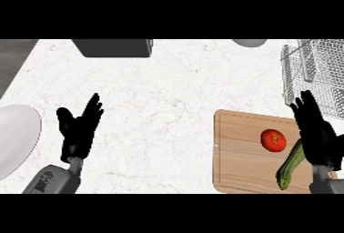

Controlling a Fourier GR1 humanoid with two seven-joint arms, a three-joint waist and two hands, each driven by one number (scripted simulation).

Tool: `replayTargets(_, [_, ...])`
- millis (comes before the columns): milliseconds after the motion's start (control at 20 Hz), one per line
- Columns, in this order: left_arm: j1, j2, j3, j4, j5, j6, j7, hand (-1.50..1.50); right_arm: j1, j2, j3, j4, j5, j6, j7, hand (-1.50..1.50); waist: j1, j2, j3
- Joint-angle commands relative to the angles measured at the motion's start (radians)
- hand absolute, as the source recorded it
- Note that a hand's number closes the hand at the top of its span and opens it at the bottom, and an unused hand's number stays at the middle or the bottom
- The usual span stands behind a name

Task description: Pick the tomato from the cutting board and place it in the tiered basket

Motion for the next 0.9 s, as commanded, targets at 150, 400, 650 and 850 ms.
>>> replayTargets(150, [0.091,0.141,0.047,0.01,-0.019,-0.068,-0.019,0.0,0.088,0.159,-0.114,0.113,-0.301,0.301,-0.193,1.5,0.006,0.009,0.006])
replayTargets(400, [0.17,0.202,0.072,0.007,0.004,-0.136,-0.053,0.0,0.111,0.286,-0.233,0.108,-0.396,0.426,-0.466,-1.5,0.001,0.004,0.003])
replayTargets(650, [0.183,0.225,0.094,0.018,0.018,-0.183,-0.082,0.0,0.223,0.086,-0.15,0.22,0.032,0.078,-0.418,-1.5,0.022,0.014,-0.007])
replayTargets(850, [0.155,0.237,0.104,0.016,0.021,-0.197,-0.071,0.0,0.267,-0.069,-0.052,0.243,0.236,0.0,-0.29,-1.5,0.025,0.017,-0.008])
